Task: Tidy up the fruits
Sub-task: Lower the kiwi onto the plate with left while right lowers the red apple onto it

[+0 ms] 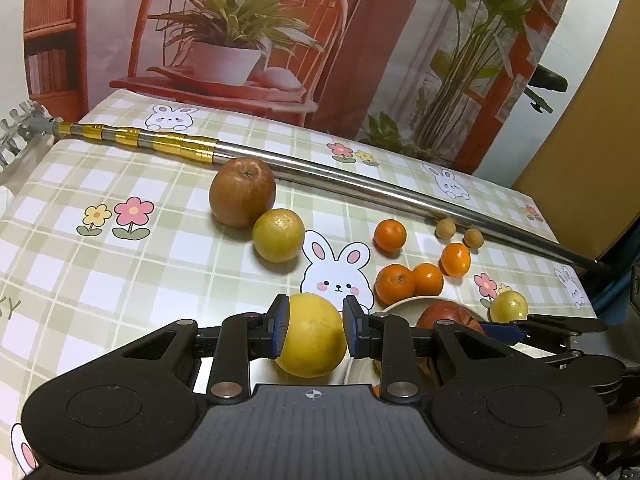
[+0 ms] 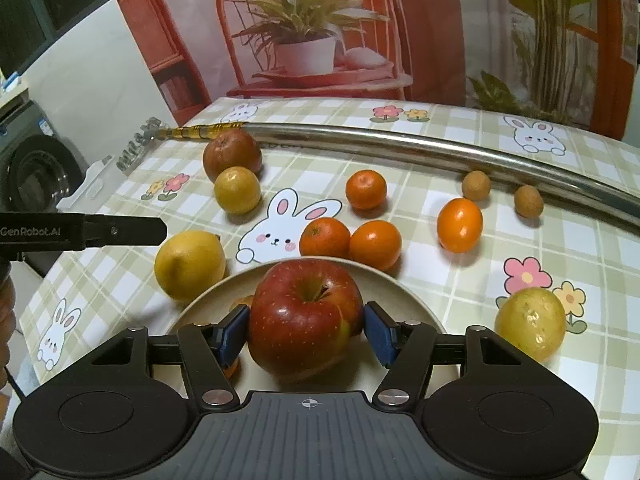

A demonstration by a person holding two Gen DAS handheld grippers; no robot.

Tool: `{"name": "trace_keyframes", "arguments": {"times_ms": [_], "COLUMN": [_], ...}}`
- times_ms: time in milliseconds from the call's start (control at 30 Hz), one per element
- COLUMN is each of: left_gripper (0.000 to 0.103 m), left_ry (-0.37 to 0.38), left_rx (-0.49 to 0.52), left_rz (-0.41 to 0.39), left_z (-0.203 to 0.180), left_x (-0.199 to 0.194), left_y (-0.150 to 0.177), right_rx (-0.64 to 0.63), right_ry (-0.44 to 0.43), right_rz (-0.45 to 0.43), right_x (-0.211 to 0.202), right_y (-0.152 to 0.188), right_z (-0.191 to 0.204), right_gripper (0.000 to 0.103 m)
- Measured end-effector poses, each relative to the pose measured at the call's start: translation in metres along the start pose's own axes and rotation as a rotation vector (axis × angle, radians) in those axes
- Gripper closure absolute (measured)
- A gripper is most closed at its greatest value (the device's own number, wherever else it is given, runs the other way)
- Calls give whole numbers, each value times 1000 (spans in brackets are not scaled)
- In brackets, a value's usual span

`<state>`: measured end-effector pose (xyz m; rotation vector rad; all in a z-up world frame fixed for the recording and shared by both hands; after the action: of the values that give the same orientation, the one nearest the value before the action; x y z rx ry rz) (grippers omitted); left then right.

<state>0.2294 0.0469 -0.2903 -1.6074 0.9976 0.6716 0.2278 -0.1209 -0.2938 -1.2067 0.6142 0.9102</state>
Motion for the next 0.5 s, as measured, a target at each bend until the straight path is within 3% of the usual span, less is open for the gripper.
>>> {"name": "trace_keyframes", "arguments": {"times_ms": [367,500], "left_gripper": [73,73], "left_ry": [8,6], "left_rx": [0,-10], "left_rz": [2,7], "left_z": [-1,2], "left_x": [-1,-1], "left_y": [2,3], "right_rx": [34,16], "right_ry": [-52,-31], "right_rz": [37,31], "right_x": [1,-2], "right_y": [-5,-7], "right_z": [2,5], "right_gripper": [43,43]}}
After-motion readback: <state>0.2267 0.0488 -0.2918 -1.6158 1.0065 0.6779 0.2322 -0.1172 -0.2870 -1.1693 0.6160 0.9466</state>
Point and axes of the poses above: each gripper's, at about its wrist camera, not at the fingertips, and x roughly the way its jaws point, z to its left, y to its underside, the point moved 10 cm from there along x, roughly the way its jaws point, and after that the axes turned 12 degrees about z, right-handed, at the moved point
